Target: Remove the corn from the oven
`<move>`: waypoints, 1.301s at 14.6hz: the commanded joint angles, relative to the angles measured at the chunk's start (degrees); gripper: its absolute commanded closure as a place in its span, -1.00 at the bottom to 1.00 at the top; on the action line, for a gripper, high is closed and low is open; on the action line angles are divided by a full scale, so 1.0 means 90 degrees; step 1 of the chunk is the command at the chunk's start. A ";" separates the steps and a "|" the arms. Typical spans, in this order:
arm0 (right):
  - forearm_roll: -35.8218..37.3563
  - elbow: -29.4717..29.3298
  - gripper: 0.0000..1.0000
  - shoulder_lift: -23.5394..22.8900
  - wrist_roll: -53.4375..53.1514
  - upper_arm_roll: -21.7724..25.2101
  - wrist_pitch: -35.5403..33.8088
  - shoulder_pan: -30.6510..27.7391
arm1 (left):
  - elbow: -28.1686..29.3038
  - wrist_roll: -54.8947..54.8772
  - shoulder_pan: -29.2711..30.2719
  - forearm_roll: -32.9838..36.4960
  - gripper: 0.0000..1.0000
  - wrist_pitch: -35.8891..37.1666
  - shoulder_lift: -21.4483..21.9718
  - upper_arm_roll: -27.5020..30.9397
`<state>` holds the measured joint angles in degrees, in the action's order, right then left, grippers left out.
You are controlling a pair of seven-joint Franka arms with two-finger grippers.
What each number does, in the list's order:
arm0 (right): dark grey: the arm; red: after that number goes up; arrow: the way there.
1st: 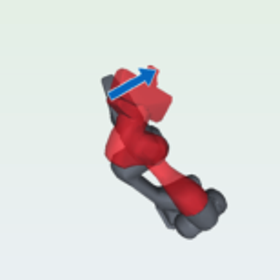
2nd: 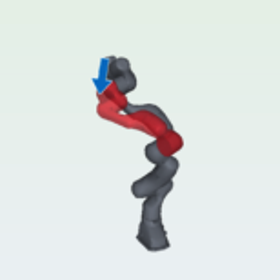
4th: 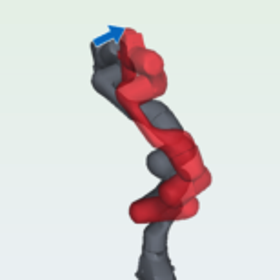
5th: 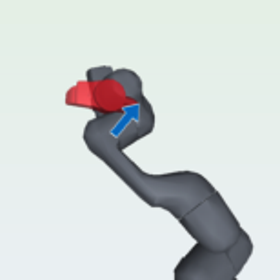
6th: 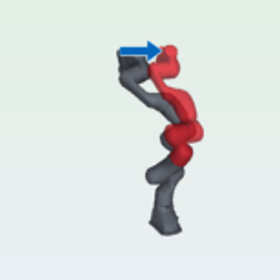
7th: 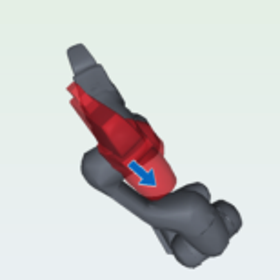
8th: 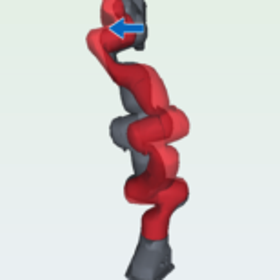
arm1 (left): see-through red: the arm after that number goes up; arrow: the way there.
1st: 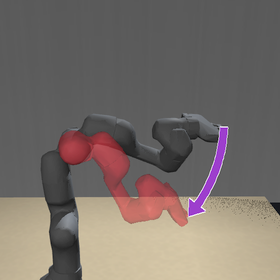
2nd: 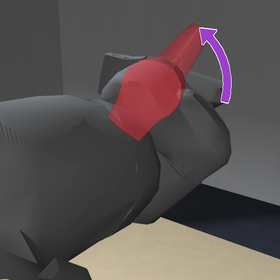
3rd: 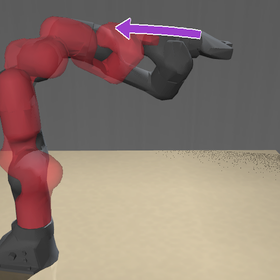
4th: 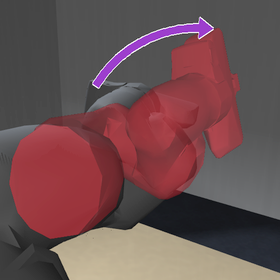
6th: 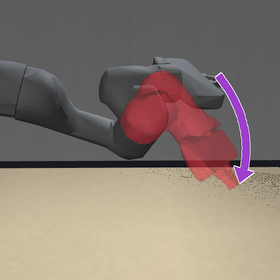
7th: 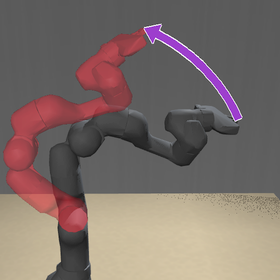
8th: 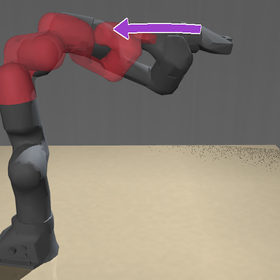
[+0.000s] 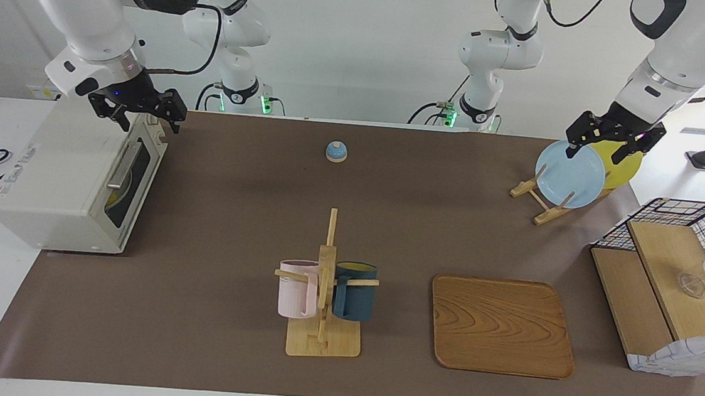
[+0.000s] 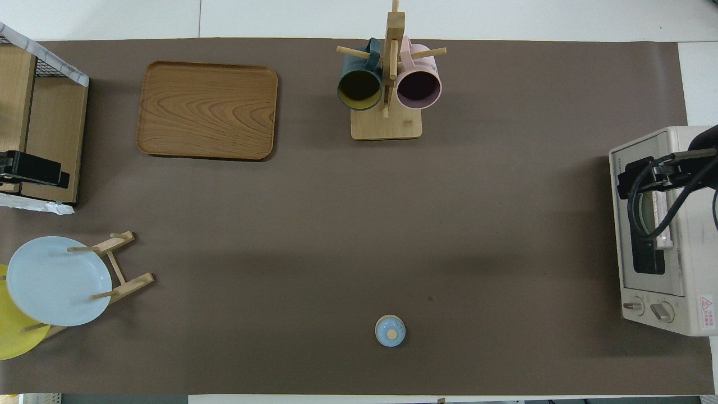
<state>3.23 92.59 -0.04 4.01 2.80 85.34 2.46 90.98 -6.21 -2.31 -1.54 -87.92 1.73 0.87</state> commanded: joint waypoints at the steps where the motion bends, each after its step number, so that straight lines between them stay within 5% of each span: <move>1: -0.0173 -0.0122 -1.00 -0.0065 0.0121 0.0040 -0.0019 -0.0029 | 0.0087 0.0056 -0.0036 0.0015 -1.00 0.0043 0.0120 0.0040; 8: -0.0105 0.0199 -0.97 0.0091 0.0314 0.0040 0.0107 -0.0145 | 0.0087 0.0056 -0.0036 0.0015 -1.00 0.0043 0.0120 0.0040; 9: -0.0105 0.0345 0.16 0.0140 0.0403 0.0040 0.0388 -0.0156 | 0.0087 0.0056 -0.0036 0.0015 -1.00 0.0043 0.0120 0.0040; 10: -0.0114 0.0521 0.88 0.0218 0.0413 0.0050 0.0507 -0.0175 | 0.0087 0.0056 -0.0036 0.0015 -1.00 0.0043 0.0120 0.0040; 11: -0.0115 0.0764 1.00 0.0315 0.0452 0.0050 0.0624 -0.0253 | 0.0087 0.0056 -0.0036 0.0015 -1.00 0.0043 0.0120 0.0040; 19: -0.0036 0.2387 1.00 0.0629 0.0902 0.0069 0.2313 -0.1220 | 0.0087 0.0056 -0.0036 0.0015 -1.00 0.0043 0.0120 0.0040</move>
<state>3.25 109.59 3.86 10.70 3.68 102.52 -6.15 90.98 -6.21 -2.31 -1.54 -87.92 1.73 0.87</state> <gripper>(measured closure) 0.991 0.000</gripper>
